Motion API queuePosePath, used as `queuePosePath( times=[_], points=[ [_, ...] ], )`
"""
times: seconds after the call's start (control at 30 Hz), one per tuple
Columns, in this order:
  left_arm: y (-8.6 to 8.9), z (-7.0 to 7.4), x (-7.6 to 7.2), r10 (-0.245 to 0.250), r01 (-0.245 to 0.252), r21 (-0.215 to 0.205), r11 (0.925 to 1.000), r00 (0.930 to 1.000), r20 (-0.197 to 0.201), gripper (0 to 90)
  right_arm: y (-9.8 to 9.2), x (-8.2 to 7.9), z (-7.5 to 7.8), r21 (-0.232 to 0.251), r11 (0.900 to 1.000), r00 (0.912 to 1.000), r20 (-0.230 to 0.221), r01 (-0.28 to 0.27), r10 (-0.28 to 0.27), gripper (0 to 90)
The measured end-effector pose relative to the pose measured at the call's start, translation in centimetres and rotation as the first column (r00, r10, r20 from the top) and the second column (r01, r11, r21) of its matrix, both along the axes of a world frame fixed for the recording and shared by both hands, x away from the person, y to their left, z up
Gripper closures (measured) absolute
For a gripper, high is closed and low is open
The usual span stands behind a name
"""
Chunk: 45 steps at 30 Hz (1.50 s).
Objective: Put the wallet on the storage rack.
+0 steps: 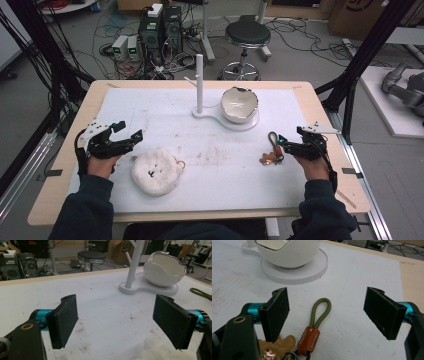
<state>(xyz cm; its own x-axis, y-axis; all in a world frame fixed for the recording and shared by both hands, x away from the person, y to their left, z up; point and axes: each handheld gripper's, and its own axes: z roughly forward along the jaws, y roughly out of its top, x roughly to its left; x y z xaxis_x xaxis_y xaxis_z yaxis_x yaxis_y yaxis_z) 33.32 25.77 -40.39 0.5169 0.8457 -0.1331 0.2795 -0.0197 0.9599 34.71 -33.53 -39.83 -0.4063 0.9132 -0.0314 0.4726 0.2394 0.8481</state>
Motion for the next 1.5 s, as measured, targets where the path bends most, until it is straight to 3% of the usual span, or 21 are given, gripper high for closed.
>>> queuePosePath(
  times=[0.23,0.43,0.5,0.6,0.73,0.77,0.9,0.93,1.0,1.13,1.17,1.2,1.23,1.27,1.3,1.33,1.37,1.4,1.43,1.47,1.5],
  points=[
    [0.1,-0.3,0.4,0.001,-0.001,-0.002,1.0,0.9997,-0.023,20.4,-0.2,0.2,-0.3,0.01,1.0,0.9998,-0.015,-0.012,0.012,20.9],
    [-0.5,-0.9,0.6,-0.045,0.047,0.027,0.9986,0.9974,-0.056,20.6,-0.6,0.2,-0.4,0.028,1.0,0.9998,-0.016,-0.007,0.007,20.9],
    [-0.7,-1.1,0.7,-0.063,0.066,0.045,0.9968,0.9953,-0.073,20.7,-0.5,0.2,-0.3,0.038,0.999,0.9999,-0.012,0.001,-0.001,20.9],
    [-1.1,-1.7,1.0,-0.109,0.117,0.065,0.991,0.9859,-0.128,21.0,-0.2,0.1,-0.2,0.032,0.999,1.0,-0.009,-0.001,0.002,20.9],
    [-1.7,-2.4,1.3,-0.14,0.164,0.106,0.9807,0.9689,-0.204,22.3,0.0,0.3,-0.3,0.025,1.0,0.9999,-0.015,0.001,0.0,20.9],
    [-1.7,-2.4,1.3,-0.14,0.164,0.106,0.9807,0.9689,-0.204,22.4,0.0,0.3,-0.3,0.025,1.0,0.9999,-0.015,0.001,0.0,20.9],
    [-2.4,-2.7,1.1,-0.158,0.205,0.157,0.9661,0.9513,-0.264,25.9,0.2,0.2,-0.3,0.015,1.0,0.9998,-0.015,-0.011,0.011,21.1],
    [-2.4,-2.7,1.1,-0.158,0.205,0.157,0.9661,0.9513,-0.264,26.9,0.2,0.2,-0.3,0.015,1.0,0.9998,-0.015,-0.011,0.011,21.1],
    [-2.7,-3.0,1.1,-0.17,0.239,0.199,0.9505,0.9357,-0.309,31.1,0.4,-0.2,-0.1,0.017,1.0,0.9998,-0.008,-0.017,0.017,21.1],
    [-3.1,-3.3,1.0,-0.192,0.281,0.219,0.9345,0.9147,-0.356,41.4,0.8,-0.3,0.0,0.012,0.999,0.9995,-0.007,-0.03,0.03,21.1],
    [-3.1,-3.3,1.0,-0.192,0.281,0.219,0.9345,0.9147,-0.356,42.5,0.8,-0.3,0.0,0.012,0.999,0.9995,-0.007,-0.03,0.031,21.1],
    [-3.3,-3.6,1.1,-0.221,0.32,0.208,0.9242,0.8929,-0.392,44.6,0.9,-0.3,0.0,0.013,0.999,0.9993,-0.007,-0.036,0.036,21.1],
    [-3.3,-3.6,1.1,-0.221,0.32,0.208,0.9242,0.8929,-0.392,45.5,1.0,-0.3,0.0,0.013,0.999,0.9993,-0.009,-0.035,0.035,21.1],
    [-3.4,-3.9,1.2,-0.236,0.332,0.173,0.927,0.8768,-0.419,47.5,1.0,-0.2,0.0,0.011,0.999,0.9992,-0.008,-0.039,0.039,21.1],
    [-3.4,-3.9,1.2,-0.236,0.332,0.173,0.927,0.8768,-0.419,50.3,1.0,-0.2,-0.1,0.012,0.999,0.999,-0.013,-0.042,0.042,21.1],
    [-3.2,-3.9,1.4,-0.256,0.346,0.134,0.9287,0.8596,-0.442,54.0,1.0,-0.1,-0.2,0.01,0.999,0.999,-0.018,-0.042,0.042,21.1],
    [-3.2,-3.9,1.4,-0.256,0.346,0.134,0.9287,0.8596,-0.442,57.2,1.0,-0.1,-0.2,0.01,0.999,0.999,-0.018,-0.042,0.042,21.1],
    [-3.0,-3.8,1.4,-0.263,0.348,0.112,0.9308,0.851,-0.454,63.1,1.1,0.1,-0.3,0.005,0.999,0.9987,-0.025,-0.045,0.045,21.1],
    [-3.0,-3.8,1.4,-0.263,0.348,0.112,0.9308,0.851,-0.454,69.4,1.2,0.1,-0.4,0.006,0.999,0.9985,-0.029,-0.046,0.046,21.1],
    [-2.7,-3.6,1.5,-0.272,0.345,0.083,0.935,0.8484,-0.454,74.2,1.2,0.2,-0.4,0.003,0.999,0.9982,-0.031,-0.05,0.05,21.1],
    [-2.7,-3.6,1.5,-0.272,0.345,0.083,0.935,0.8484,-0.454,75.7,1.3,0.2,-0.4,0.002,0.999,0.998,-0.035,-0.052,0.052,21.1]
  ],
)
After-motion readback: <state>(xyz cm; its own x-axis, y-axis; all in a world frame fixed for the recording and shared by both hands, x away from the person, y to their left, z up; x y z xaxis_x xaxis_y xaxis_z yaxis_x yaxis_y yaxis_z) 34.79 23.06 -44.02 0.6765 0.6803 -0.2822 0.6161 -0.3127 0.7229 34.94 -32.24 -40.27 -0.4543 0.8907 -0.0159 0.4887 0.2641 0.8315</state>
